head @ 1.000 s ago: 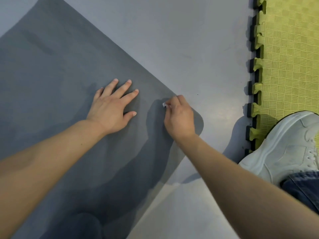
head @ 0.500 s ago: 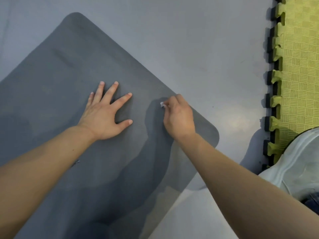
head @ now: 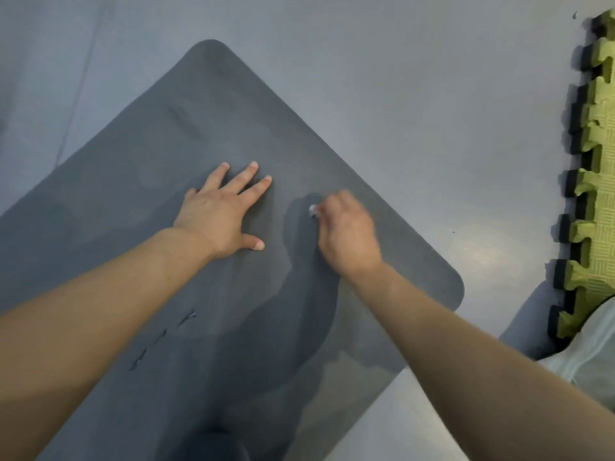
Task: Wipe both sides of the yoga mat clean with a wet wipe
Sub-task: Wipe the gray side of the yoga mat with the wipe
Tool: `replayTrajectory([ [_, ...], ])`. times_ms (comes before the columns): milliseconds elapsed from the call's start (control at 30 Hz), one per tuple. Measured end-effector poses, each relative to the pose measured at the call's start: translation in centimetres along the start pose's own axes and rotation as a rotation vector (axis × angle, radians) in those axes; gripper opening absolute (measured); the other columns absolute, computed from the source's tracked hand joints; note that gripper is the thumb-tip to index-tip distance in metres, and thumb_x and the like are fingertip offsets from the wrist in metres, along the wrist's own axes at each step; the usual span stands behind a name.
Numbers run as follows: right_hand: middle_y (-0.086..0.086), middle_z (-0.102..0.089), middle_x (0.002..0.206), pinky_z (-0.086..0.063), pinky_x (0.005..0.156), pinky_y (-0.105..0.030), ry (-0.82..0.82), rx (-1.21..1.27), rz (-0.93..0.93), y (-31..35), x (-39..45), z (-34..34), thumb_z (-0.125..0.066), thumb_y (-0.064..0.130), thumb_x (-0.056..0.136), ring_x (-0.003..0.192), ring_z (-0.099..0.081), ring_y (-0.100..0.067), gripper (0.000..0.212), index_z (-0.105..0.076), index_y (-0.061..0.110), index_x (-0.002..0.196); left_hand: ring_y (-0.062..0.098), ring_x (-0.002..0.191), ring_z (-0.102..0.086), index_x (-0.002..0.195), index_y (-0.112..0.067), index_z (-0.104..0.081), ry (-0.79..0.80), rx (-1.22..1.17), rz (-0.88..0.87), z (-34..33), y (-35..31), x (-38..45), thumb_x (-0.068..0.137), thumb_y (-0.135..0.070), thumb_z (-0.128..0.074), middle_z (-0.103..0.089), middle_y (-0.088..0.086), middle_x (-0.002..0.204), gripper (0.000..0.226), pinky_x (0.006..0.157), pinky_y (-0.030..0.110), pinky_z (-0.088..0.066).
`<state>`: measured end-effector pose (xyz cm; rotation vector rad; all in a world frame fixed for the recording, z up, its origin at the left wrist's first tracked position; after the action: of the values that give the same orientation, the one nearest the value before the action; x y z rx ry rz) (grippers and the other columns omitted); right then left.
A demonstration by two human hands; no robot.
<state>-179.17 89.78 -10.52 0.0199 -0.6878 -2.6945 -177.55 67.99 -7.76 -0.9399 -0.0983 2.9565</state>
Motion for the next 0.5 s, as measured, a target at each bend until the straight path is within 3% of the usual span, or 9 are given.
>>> replayTrajectory([
  [100, -0.013, -0.056, 0.081, -0.047, 0.063, -0.041, -0.106, -0.006, -0.17, -0.7, 2.6, 0.0, -0.059, 0.001, 0.084, 0.068, -0.055, -0.034, 0.008, -0.059, 0.007, 0.078, 0.028, 0.153, 0.009, 0.153, -0.056, 0.004, 0.002, 0.021, 0.02, 0.2, 0.0, 0.2, 0.068, -0.078, -0.07, 0.021, -0.016, 0.164, 0.115, 0.11, 0.058, -0.032],
  [167, -0.013, -0.056, 0.082, -0.044, 0.064, -0.041, -0.099, 0.02, -0.166, 1.7, 1.8, -1.1, -0.056, 0.0, 0.081, 0.069, -0.055, -0.033, 0.008, -0.059, 0.007, 0.08, 0.035, 0.151, 0.019, 0.149, -0.063, 0.005, 0.029, -0.027, 0.076, 0.3, 0.2, 0.3, 0.063, -0.077, -0.075, 0.028, -0.01, 0.163, 0.118, 0.112, 0.063, -0.027],
  [267, -0.012, -0.054, 0.08, -0.043, 0.062, -0.042, 0.083, 0.096, -0.031, 6.6, -0.9, -3.1, -0.055, 0.003, 0.077, 0.069, -0.054, -0.034, 0.006, -0.057, 0.008, 0.077, 0.039, 0.15, 0.024, 0.151, -0.058, 0.008, 0.062, -0.133, 0.136, 0.4, 0.3, 0.7, 0.06, -0.071, -0.082, 0.032, -0.004, 0.162, 0.129, 0.115, 0.07, -0.02],
  [367, -0.012, -0.054, 0.08, -0.045, 0.059, -0.042, 0.236, 0.122, 0.123, 7.1, -0.3, -3.3, -0.062, 0.001, 0.076, 0.069, -0.054, -0.035, 0.009, -0.057, 0.008, 0.076, 0.038, 0.149, 0.026, 0.155, -0.045, 0.014, 0.07, -0.183, 0.168, 0.5, 0.2, 1.0, 0.057, -0.066, -0.086, 0.034, -0.006, 0.161, 0.142, 0.114, 0.073, -0.015],
  [433, -0.012, -0.058, 0.081, -0.046, 0.061, -0.037, 0.209, 0.079, 0.14, 5.1, 2.0, -2.4, -0.063, 0.0, 0.076, 0.069, -0.057, -0.034, 0.008, -0.063, 0.008, 0.079, 0.037, 0.148, 0.029, 0.156, -0.044, 0.014, 0.076, -0.209, 0.168, 0.3, 0.1, 1.0, 0.054, -0.064, -0.089, 0.037, -0.007, 0.159, 0.147, 0.114, 0.073, -0.013],
  [500, -0.013, -0.061, 0.086, -0.044, 0.065, -0.035, 0.08, 0.014, -0.013, 2.6, 5.1, -1.5, -0.061, 0.002, 0.082, 0.073, -0.06, -0.033, 0.006, -0.065, 0.007, 0.082, 0.036, 0.148, 0.031, 0.156, -0.045, 0.014, 0.078, -0.227, 0.168, 0.1, 0.1, 1.0, 0.052, -0.062, -0.091, 0.038, -0.008, 0.159, 0.148, 0.114, 0.074, -0.011],
])
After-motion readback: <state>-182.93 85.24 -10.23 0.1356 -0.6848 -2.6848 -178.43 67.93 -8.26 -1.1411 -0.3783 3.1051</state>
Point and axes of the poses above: each hand's wrist, its own x-axis towards the middle knuckle, its own z-axis out of the back of the hand, y = z × x, the point moved 1 cm from there along x, towards the middle knuckle
